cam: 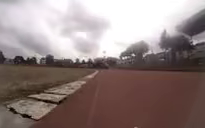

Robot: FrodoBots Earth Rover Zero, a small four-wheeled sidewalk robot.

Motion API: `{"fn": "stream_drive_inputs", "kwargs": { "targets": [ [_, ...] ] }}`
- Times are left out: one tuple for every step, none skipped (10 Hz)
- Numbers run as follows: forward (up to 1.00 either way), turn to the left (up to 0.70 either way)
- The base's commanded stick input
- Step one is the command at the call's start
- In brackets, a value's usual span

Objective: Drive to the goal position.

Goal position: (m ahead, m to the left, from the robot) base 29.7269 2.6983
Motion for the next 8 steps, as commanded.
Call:
{"fn": "stream_drive_inputs", "kwargs": {
  "targets": [
    [1.00,0.00],
    [1.00,0.00],
    [1.00,0.00],
    [1.00,0.00],
    [1.00,0.00],
    [1.00,0.00],
    [1.00,0.00],
    [1.00,0.00]
  ]
}}
